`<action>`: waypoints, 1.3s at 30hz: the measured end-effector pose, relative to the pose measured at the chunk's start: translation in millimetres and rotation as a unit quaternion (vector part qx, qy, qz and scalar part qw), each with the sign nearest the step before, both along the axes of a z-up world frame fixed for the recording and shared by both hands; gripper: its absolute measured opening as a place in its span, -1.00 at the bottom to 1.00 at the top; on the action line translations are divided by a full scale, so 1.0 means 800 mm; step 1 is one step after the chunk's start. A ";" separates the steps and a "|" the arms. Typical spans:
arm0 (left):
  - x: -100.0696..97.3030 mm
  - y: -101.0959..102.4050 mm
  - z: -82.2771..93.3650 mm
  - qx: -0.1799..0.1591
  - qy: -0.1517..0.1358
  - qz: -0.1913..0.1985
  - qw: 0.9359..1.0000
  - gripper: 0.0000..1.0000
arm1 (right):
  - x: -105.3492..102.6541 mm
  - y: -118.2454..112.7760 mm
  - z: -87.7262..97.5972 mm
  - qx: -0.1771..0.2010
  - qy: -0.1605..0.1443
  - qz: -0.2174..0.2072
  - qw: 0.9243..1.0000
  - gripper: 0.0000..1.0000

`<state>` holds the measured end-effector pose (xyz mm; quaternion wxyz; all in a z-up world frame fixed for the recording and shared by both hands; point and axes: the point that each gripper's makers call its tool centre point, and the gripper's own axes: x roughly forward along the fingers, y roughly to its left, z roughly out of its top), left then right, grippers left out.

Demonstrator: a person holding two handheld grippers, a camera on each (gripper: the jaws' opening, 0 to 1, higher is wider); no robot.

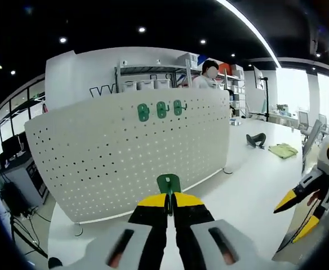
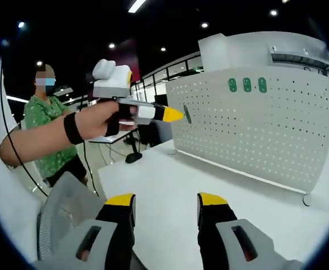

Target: Insert the hook assembly into the mounting plate slot until the hook locks in place.

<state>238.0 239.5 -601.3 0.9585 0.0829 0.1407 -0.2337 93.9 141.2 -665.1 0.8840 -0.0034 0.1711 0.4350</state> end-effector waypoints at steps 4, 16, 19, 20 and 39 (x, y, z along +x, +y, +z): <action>0.007 -0.005 0.002 0.001 -0.001 0.004 1.000 -0.94 | -0.002 -0.004 -0.001 0.000 -0.002 -0.006 1.000 -0.08; 0.031 -0.005 0.009 0.001 0.002 0.015 1.000 -0.94 | -0.012 -0.023 -0.005 -0.010 -0.012 -0.010 1.000 0.00; 0.039 -0.004 0.009 0.002 0.006 0.019 1.000 -0.94 | -0.016 -0.022 -0.003 -0.011 -0.013 -0.003 1.000 0.01; 0.045 -0.002 0.010 0.002 0.004 0.023 1.000 -0.94 | -0.016 -0.023 -0.003 -0.010 -0.014 -0.005 1.000 0.01; 0.080 0.006 0.040 -0.027 -0.010 0.050 0.998 -0.94 | -0.013 -0.042 0.004 -0.008 -0.035 -0.033 0.999 0.15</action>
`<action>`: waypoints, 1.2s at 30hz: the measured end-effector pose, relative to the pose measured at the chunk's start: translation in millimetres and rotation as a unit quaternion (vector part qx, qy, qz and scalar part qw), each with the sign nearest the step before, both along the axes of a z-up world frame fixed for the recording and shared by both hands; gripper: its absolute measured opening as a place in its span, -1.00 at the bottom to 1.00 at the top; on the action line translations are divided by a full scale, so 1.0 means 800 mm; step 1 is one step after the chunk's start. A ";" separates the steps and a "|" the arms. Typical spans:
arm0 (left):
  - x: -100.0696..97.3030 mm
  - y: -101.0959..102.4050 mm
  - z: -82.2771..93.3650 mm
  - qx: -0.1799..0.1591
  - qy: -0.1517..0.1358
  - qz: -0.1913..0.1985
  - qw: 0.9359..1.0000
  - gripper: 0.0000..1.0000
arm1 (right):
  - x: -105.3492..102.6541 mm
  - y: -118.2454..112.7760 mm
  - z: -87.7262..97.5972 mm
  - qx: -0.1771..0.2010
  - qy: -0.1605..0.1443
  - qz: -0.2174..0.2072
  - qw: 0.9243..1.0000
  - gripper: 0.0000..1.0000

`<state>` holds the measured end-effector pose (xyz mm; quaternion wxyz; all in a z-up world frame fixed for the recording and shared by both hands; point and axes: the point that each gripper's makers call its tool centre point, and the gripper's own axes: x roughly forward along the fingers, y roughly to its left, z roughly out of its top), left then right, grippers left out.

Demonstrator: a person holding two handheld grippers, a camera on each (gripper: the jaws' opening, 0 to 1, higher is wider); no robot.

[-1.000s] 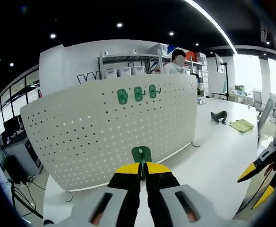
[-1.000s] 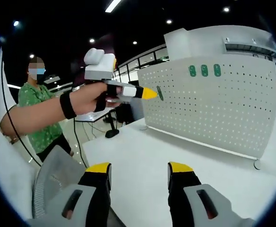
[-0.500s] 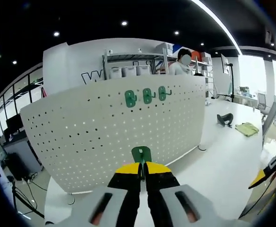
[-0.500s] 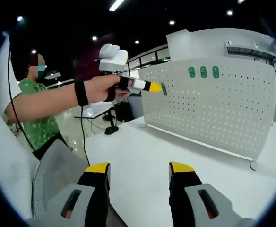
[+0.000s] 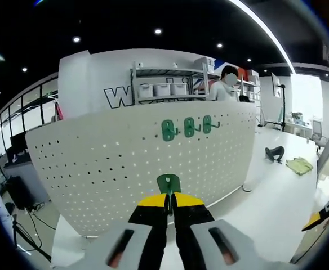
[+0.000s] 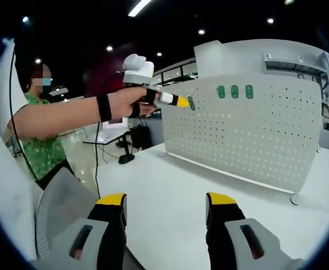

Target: Insert the hook assembly into the mounting plate slot until the hook locks in place.

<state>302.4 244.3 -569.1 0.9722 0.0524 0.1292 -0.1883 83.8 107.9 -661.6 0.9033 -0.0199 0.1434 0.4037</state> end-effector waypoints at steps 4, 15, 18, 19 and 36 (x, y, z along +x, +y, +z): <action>0.009 0.004 0.003 0.006 -0.001 0.007 1.000 -0.94 | -0.005 -0.002 -0.007 0.006 0.018 0.006 1.000 0.15; 0.028 0.001 0.023 0.010 -0.011 0.013 1.000 -0.94 | -0.004 -0.008 0.001 0.015 0.009 -0.007 1.000 0.15; 0.033 -0.002 0.026 0.009 -0.012 0.015 1.000 -0.94 | -0.005 -0.009 0.001 0.021 0.013 -0.010 1.000 0.15; 0.036 -0.003 0.027 0.005 -0.011 0.016 1.000 -0.94 | -0.005 -0.009 0.001 0.021 0.012 -0.010 1.000 0.15; 0.076 0.001 0.037 0.033 -0.007 0.040 0.999 -0.94 | 0.000 -0.025 -0.003 0.027 0.008 -0.044 0.999 0.13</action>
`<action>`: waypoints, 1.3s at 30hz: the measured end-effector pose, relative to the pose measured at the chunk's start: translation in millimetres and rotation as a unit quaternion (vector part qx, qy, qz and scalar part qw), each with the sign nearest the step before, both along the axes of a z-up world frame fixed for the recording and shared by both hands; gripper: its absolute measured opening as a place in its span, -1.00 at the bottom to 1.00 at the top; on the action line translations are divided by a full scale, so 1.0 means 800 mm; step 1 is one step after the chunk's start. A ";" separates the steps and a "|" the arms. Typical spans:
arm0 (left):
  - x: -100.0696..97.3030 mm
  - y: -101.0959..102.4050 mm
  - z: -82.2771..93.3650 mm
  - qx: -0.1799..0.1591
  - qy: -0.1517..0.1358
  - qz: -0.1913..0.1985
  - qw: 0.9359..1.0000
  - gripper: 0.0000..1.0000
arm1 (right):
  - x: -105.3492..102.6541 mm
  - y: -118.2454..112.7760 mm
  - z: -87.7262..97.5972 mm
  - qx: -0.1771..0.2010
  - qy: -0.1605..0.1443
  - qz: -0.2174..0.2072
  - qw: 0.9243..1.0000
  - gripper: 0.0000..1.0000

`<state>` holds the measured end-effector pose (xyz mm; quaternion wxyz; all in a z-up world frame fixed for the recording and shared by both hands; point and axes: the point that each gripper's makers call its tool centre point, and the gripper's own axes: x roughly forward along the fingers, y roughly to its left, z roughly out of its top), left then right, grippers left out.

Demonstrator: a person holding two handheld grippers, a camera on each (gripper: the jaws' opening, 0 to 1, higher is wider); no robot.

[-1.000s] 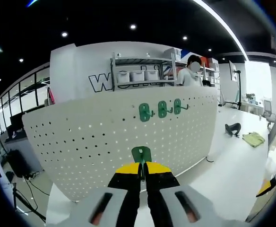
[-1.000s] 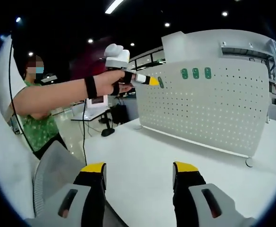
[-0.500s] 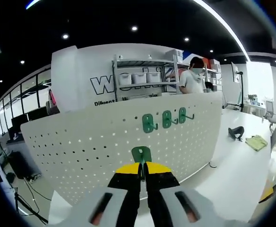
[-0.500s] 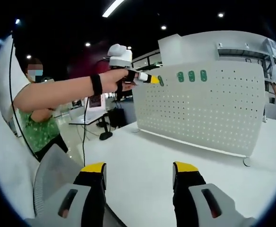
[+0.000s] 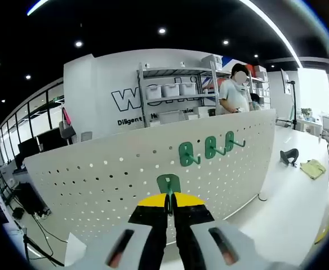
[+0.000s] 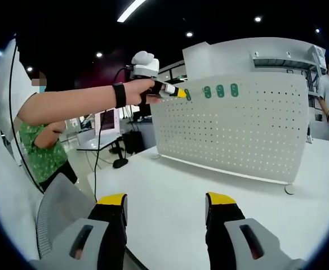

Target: Insert the hook assembly into the mounting plate slot until the hook locks in place.

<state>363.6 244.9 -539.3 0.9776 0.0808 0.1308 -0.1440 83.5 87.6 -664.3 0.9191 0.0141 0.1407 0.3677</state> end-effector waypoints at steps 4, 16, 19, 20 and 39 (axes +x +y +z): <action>0.009 0.005 0.000 -0.007 0.006 0.009 1.000 -0.94 | 0.000 -0.003 0.002 0.009 -0.002 -0.011 1.000 0.13; 0.032 0.005 0.014 -0.015 0.013 0.024 1.000 -0.94 | 0.002 -0.008 -0.002 0.014 0.002 -0.018 1.000 0.13; 0.038 0.005 0.018 -0.011 0.012 0.026 1.000 -0.94 | 0.003 -0.009 -0.001 0.017 0.002 -0.021 1.000 0.13; 0.042 0.004 0.020 -0.010 0.012 0.027 1.000 -0.94 | 0.004 -0.009 0.000 0.017 0.000 -0.022 1.000 0.13; 0.065 0.001 0.018 -0.010 0.032 0.045 0.998 -0.94 | 0.002 -0.019 -0.003 0.034 0.004 -0.033 0.999 0.14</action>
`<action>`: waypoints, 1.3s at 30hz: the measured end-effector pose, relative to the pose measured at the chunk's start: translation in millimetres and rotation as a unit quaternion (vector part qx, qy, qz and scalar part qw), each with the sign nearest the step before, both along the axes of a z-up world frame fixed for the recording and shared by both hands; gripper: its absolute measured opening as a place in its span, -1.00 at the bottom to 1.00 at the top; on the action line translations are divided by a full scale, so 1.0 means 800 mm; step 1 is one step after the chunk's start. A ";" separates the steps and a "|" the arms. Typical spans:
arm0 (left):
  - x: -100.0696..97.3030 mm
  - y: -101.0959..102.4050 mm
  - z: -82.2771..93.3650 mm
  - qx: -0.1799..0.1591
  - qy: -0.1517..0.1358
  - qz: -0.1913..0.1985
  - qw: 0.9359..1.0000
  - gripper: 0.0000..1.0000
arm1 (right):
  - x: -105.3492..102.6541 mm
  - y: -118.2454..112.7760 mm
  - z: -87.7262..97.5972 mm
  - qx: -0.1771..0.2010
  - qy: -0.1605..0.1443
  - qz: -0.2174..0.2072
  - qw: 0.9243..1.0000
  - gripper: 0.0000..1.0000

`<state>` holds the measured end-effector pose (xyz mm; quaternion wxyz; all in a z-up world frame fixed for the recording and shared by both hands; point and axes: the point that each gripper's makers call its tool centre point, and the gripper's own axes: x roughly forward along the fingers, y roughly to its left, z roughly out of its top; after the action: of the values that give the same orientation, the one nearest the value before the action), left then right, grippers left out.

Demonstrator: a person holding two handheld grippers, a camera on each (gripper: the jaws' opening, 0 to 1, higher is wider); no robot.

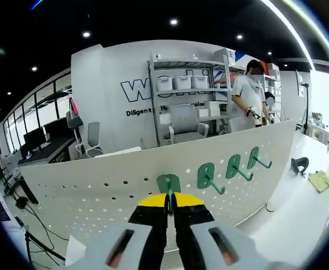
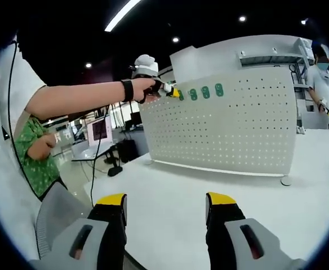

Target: Insert the hook assembly into the mounting plate slot until the hook locks in place.

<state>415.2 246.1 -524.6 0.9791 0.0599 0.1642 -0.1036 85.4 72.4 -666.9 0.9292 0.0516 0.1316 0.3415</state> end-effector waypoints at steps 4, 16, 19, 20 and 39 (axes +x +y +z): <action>0.002 -0.002 0.002 -0.007 0.002 0.003 1.000 -0.94 | 0.000 0.000 -0.001 0.002 0.000 -0.002 1.000 0.14; 0.003 -0.003 -0.005 -0.001 0.009 0.010 1.000 -0.95 | 0.001 -0.003 -0.003 0.003 0.003 -0.007 1.000 0.14; 0.003 0.000 0.000 -0.009 0.003 0.019 1.000 -0.95 | 0.001 -0.003 -0.003 0.004 0.005 -0.008 1.000 0.13; 0.004 0.000 0.000 -0.012 0.004 0.018 1.000 -0.95 | 0.002 -0.003 -0.004 0.004 0.005 -0.007 1.000 0.13; 0.006 -0.002 -0.005 -0.034 0.019 0.039 0.999 -0.93 | 0.003 0.006 -0.004 0.001 0.005 0.005 1.000 0.12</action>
<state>420.1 244.8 -528.4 0.9806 0.0186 0.1810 -0.0723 87.8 77.1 -669.9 0.9266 0.0539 0.1359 0.3464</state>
